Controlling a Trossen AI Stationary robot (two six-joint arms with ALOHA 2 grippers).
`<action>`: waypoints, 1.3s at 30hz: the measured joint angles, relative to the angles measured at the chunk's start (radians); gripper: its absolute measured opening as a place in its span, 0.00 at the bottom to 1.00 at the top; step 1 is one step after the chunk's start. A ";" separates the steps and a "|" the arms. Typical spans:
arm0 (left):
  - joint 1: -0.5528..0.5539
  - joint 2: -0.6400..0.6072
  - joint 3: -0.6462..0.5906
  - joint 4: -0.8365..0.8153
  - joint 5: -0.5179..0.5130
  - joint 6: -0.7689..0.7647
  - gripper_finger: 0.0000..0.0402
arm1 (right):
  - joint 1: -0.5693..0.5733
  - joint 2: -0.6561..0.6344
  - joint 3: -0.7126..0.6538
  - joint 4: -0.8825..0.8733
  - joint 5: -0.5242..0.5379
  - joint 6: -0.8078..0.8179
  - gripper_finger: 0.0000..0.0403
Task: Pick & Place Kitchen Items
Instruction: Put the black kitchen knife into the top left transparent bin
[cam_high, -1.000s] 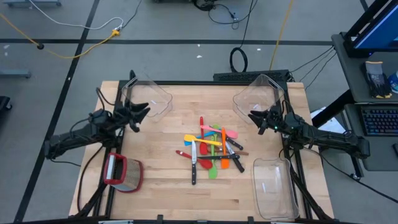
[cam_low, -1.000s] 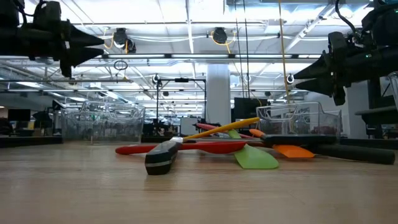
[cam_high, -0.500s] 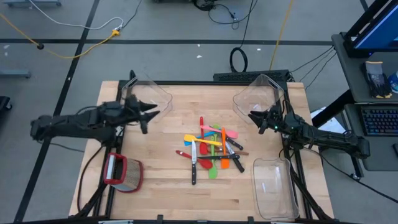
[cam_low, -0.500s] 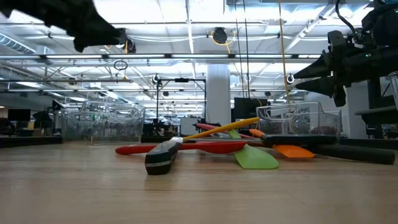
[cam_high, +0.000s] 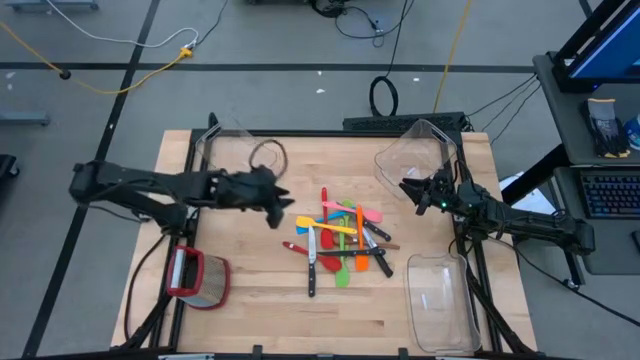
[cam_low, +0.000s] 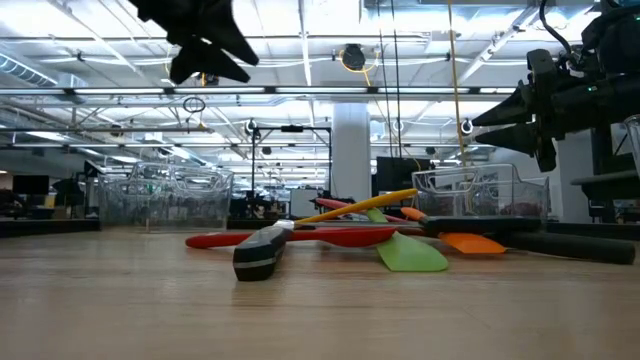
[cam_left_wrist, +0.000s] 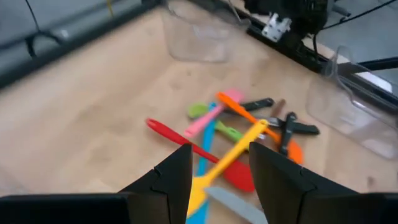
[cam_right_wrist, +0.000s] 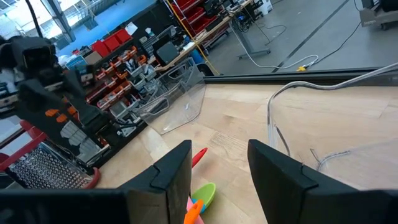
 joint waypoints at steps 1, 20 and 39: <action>-0.015 0.029 0.015 -0.007 0.000 -0.024 0.40 | 0.000 0.000 0.000 0.000 0.000 0.000 0.38; -0.196 0.331 0.067 -0.011 0.028 -0.796 0.40 | 0.000 0.000 0.000 0.000 0.000 0.000 0.38; -0.296 0.380 0.067 0.140 -0.035 -0.847 0.40 | 0.000 0.000 0.000 0.000 0.000 -0.004 0.38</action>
